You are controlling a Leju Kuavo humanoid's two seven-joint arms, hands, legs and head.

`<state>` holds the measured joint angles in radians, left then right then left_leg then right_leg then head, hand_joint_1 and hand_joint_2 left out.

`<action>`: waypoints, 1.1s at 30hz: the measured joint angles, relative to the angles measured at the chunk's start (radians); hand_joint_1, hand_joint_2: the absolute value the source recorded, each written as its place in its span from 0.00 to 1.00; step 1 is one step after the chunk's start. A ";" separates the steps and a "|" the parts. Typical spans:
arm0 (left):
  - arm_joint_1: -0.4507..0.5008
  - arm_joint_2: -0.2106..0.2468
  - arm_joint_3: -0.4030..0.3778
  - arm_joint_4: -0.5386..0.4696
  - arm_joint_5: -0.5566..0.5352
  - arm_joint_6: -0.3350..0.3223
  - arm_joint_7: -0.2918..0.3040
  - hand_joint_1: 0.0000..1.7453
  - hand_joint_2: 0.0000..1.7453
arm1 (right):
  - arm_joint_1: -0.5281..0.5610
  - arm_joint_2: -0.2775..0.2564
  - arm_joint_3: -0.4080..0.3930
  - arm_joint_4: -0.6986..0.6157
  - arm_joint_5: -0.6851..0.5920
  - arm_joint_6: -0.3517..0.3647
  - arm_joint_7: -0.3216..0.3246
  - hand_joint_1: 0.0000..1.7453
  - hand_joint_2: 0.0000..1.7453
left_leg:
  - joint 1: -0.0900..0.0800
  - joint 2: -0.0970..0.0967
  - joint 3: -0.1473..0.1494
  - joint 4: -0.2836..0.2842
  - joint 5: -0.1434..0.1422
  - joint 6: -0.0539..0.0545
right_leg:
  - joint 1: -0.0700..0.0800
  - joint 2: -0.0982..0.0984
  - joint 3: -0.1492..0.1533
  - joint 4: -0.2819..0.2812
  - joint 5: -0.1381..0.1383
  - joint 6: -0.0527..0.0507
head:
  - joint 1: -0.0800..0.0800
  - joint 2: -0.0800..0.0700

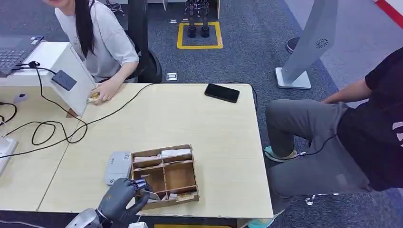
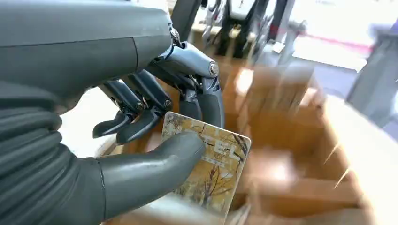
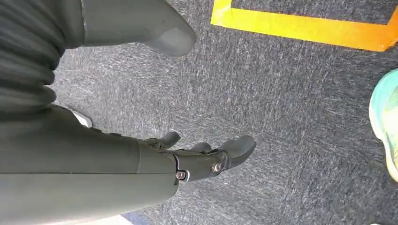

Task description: Pass the card to the sensor for recognition and then transmit it.

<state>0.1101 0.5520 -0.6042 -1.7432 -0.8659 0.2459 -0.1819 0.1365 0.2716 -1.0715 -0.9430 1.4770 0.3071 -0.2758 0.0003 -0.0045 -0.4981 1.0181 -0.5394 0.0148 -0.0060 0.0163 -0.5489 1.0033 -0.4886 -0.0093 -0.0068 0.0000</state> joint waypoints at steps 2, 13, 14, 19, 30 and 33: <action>-0.027 -0.004 0.025 -0.044 0.022 0.011 -0.032 1.00 1.00 | -0.005 0.000 -0.004 0.002 0.007 0.000 -0.004 0.00 1.00 | 0.000 0.000 0.000 0.000 0.000 0.000 | 0.000 -0.001 0.000 0.000 0.000 0.000 | 0.001 0.000; -0.209 0.043 0.232 -0.223 0.062 -0.019 -0.097 1.00 1.00 | -0.014 0.000 -0.020 0.019 -0.001 -0.017 -0.019 0.00 1.00 | 0.001 0.000 0.000 0.000 0.001 0.000 | 0.000 0.000 0.000 0.000 0.001 -0.001 | 0.000 0.000; -0.213 0.044 0.239 -0.230 0.060 -0.019 -0.097 1.00 1.00 | -0.014 0.000 -0.021 0.019 -0.001 -0.017 -0.019 0.00 1.00 | 0.001 0.000 0.000 0.000 0.001 0.000 | 0.000 0.000 0.000 0.000 0.001 -0.001 | 0.000 0.000; -0.217 0.045 0.258 -0.247 0.054 -0.019 -0.097 1.00 1.00 | -0.014 0.000 -0.021 0.022 -0.001 -0.017 -0.020 0.00 1.00 | 0.001 0.000 0.000 0.000 0.001 0.000 | 0.000 0.000 0.000 0.000 0.001 -0.001 | 0.000 0.000; -0.225 0.064 0.278 -0.251 -0.104 0.066 -0.010 1.00 1.00 | -0.015 0.005 -0.040 0.028 0.010 -0.012 -0.021 0.00 1.00 | 0.000 0.000 0.000 0.000 0.001 0.000 | 0.000 0.000 0.000 0.000 0.001 -0.001 | 0.000 0.000; -0.243 0.009 0.277 -0.234 -0.267 0.126 0.100 1.00 1.00 | -0.016 0.014 -0.052 0.018 0.033 0.005 -0.019 0.00 1.00 | 0.000 -0.001 0.000 0.000 0.001 0.000 | 0.000 -0.001 -0.001 0.000 0.001 -0.001 | 0.000 0.000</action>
<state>-0.1327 0.5607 -0.3269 -1.9771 -1.1325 0.3720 -0.0822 0.1205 0.2854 -1.1238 -0.9251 1.5096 0.3117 -0.2945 -0.0001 -0.0051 -0.4980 1.0182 -0.5388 0.0150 -0.0060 0.0158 -0.5495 1.0034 -0.4878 -0.0105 -0.0065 0.0000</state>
